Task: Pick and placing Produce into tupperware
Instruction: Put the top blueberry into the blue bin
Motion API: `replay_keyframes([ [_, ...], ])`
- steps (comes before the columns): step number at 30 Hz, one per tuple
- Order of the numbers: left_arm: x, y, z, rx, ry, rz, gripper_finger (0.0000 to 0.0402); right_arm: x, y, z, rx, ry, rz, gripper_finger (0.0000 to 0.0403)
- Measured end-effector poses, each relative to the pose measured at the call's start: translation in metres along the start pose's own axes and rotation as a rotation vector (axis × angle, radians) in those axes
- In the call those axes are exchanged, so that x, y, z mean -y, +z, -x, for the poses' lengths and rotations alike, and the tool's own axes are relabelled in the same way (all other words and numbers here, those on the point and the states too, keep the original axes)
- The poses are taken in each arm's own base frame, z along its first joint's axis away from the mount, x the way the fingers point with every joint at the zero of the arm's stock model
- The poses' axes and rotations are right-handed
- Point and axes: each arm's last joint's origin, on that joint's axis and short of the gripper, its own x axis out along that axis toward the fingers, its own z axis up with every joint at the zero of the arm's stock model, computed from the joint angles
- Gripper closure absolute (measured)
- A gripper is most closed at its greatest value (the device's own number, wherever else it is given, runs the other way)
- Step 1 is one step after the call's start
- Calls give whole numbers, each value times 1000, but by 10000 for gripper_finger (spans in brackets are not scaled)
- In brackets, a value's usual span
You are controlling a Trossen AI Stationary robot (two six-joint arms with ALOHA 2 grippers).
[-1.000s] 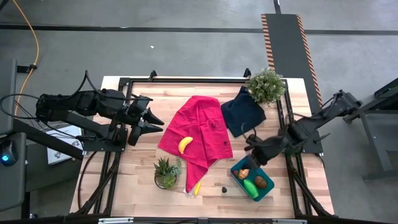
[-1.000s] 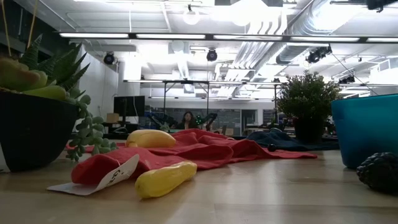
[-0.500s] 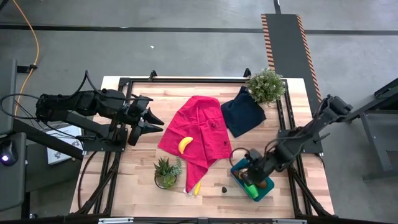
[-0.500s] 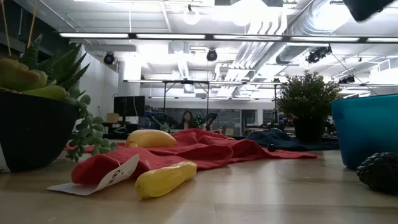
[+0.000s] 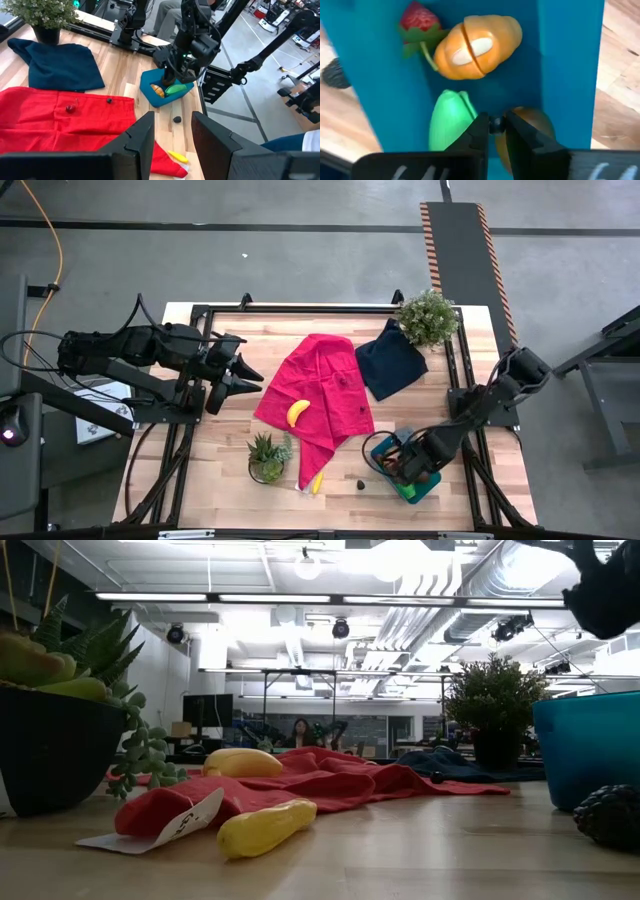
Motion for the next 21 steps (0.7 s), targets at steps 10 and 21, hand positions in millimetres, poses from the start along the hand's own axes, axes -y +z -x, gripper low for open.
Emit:
replay_keyframes([
  [10,0,-1,0,-6,3,-20,284,1,1,-4,21,-35,-3,375],
  [21,0,-1,0,-6,3,-22,284,1,1,-4,22,-33,-1,374],
])
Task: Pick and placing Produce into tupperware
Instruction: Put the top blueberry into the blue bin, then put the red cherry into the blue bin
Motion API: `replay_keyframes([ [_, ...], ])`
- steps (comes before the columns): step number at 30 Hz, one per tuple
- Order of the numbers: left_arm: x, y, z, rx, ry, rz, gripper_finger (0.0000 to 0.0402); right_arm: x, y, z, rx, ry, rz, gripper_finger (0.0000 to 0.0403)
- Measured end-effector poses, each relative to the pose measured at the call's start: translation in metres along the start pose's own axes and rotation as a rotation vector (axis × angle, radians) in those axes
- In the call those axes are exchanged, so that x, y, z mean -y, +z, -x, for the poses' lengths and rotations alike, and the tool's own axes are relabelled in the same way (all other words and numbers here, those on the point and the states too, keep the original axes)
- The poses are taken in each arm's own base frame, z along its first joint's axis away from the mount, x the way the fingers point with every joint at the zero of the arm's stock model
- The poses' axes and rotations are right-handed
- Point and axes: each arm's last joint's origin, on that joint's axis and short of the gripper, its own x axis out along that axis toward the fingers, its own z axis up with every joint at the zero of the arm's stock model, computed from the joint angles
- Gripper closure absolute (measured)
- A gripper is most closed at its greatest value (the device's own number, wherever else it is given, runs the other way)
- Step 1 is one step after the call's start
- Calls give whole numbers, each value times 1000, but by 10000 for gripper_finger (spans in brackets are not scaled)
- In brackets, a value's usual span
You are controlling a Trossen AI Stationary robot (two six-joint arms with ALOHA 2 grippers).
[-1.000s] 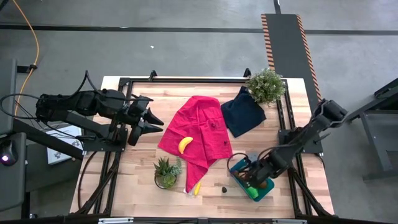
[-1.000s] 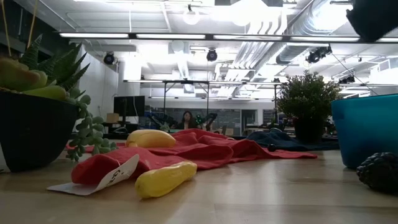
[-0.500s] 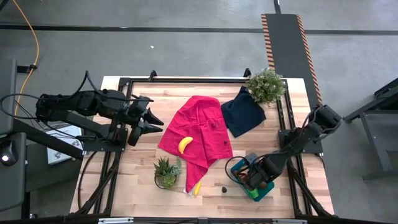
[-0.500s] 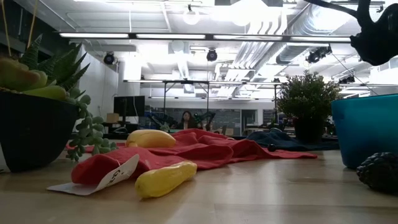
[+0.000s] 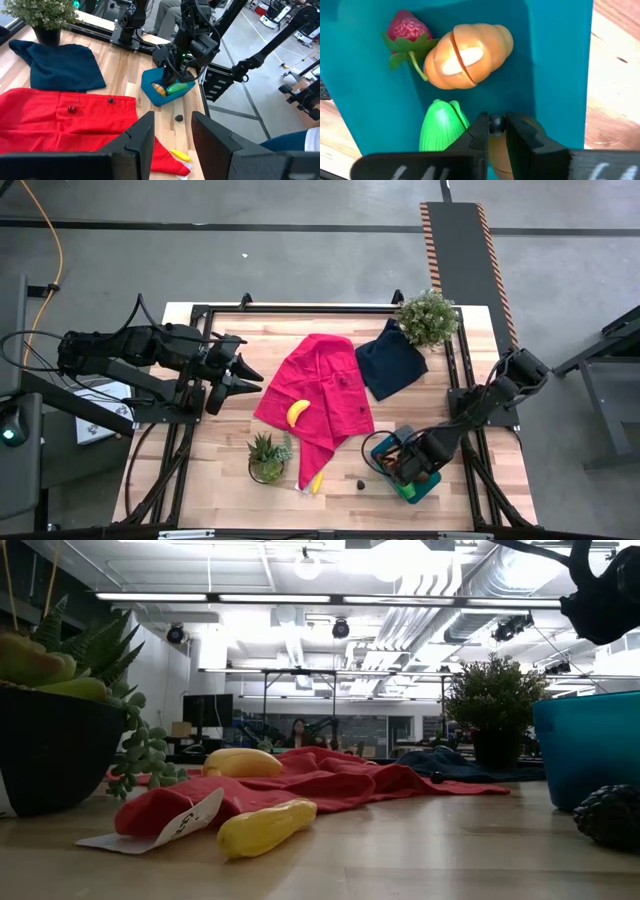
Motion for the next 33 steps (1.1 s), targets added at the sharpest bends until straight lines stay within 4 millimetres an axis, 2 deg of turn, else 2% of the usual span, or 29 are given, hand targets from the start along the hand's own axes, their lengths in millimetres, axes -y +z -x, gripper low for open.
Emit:
replay_keyframes([
  [11,0,0,0,0,0,0,284,-2,0,0,7,19,0,296],
  [26,0,0,0,-4,1,0,284,-3,0,1,9,34,-3,289],
  [29,-1,-2,0,-18,7,1,284,-8,1,13,18,82,-2,289],
  [33,-1,-2,0,-19,8,1,284,-15,4,46,120,167,17,289],
])
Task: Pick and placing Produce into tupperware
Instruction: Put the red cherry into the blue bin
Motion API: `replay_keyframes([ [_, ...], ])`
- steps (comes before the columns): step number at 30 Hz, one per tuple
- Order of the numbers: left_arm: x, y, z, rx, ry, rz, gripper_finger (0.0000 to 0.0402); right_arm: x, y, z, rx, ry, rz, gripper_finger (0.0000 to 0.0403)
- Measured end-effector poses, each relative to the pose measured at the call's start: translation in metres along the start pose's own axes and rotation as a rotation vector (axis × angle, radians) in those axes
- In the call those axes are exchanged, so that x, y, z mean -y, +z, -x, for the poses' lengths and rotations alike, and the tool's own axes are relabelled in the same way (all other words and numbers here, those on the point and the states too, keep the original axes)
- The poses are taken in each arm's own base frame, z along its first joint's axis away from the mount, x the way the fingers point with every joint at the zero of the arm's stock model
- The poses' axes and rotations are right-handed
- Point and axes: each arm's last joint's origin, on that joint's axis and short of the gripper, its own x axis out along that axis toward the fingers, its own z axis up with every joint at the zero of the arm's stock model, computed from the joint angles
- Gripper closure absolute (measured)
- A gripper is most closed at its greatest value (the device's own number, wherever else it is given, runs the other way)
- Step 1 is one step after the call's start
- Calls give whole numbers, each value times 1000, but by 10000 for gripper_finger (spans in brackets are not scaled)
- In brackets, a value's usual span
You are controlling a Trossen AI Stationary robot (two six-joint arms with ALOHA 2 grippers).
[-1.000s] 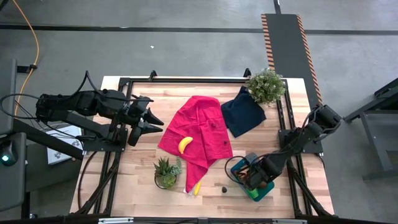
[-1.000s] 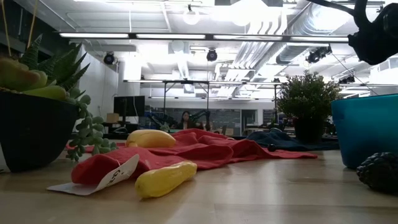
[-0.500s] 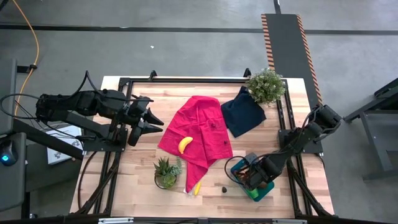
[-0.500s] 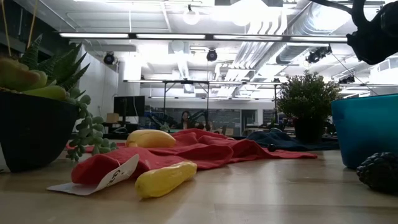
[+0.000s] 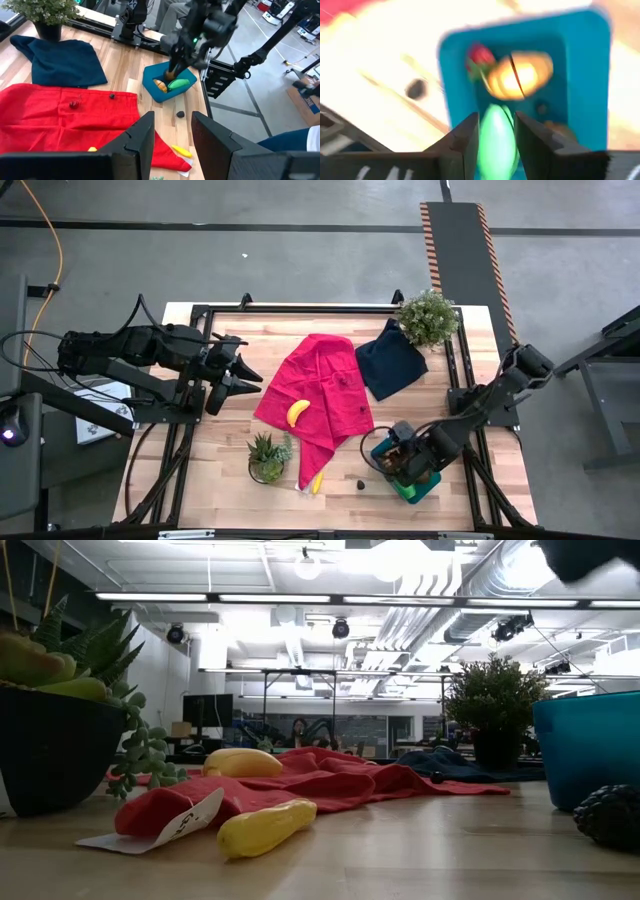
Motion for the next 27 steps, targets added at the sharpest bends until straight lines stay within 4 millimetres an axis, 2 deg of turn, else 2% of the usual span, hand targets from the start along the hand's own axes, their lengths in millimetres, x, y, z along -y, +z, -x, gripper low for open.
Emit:
replay_keyframes([
  [5,0,0,0,-1,0,-6,284,-8,15,36,146,106,32,289],
  [15,0,0,0,-3,1,-8,284,-29,69,79,370,261,115,289],
  [21,-1,-2,0,-25,9,-6,284,-31,110,95,440,242,262,289],
  [27,-1,-2,0,-25,10,0,284,-13,152,92,352,153,451,289],
])
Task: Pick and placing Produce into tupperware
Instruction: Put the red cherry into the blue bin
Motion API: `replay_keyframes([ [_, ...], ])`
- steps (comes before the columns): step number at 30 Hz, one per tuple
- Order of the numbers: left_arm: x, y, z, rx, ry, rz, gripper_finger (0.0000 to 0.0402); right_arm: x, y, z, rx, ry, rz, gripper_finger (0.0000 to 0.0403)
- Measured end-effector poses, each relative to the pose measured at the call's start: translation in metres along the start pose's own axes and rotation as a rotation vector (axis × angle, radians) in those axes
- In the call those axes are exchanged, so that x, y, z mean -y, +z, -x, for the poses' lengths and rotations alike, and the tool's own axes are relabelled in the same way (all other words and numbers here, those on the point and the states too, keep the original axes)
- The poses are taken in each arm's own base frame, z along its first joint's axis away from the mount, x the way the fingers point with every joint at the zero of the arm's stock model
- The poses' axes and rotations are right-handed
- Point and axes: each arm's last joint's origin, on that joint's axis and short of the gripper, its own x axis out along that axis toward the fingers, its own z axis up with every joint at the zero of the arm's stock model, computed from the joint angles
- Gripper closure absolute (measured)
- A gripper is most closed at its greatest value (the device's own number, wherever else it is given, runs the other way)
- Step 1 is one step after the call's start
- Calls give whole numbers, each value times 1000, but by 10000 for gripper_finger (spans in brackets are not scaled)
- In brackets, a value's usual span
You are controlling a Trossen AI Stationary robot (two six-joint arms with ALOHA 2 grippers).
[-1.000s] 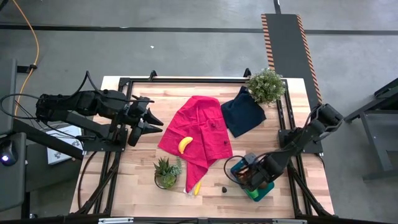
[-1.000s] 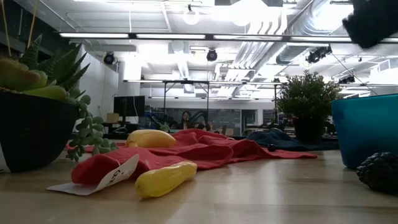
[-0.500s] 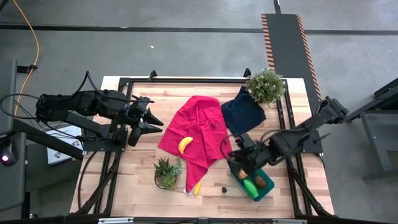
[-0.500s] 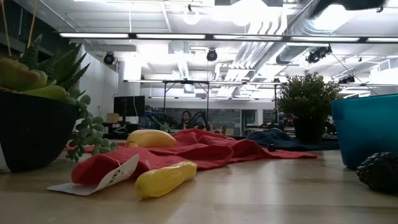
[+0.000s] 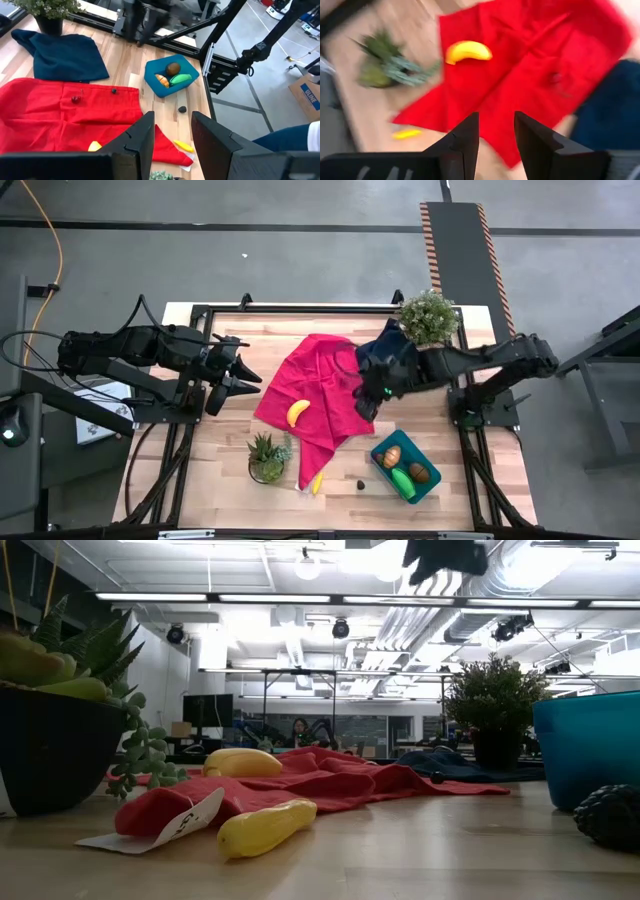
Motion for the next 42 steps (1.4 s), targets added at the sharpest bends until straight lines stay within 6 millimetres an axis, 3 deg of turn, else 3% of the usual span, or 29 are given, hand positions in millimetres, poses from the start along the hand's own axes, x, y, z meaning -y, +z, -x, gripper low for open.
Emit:
replay_keyframes([
  [9,-1,0,0,9,24,5,284,37,29,-15,-17,-53,286,289],
  [21,-2,1,0,24,62,30,284,53,36,-95,-230,-133,585,289],
  [31,-2,0,0,22,76,31,284,69,38,-156,-311,-141,582,289],
  [42,-3,-2,0,3,84,30,284,103,55,-166,-294,-81,410,289],
])
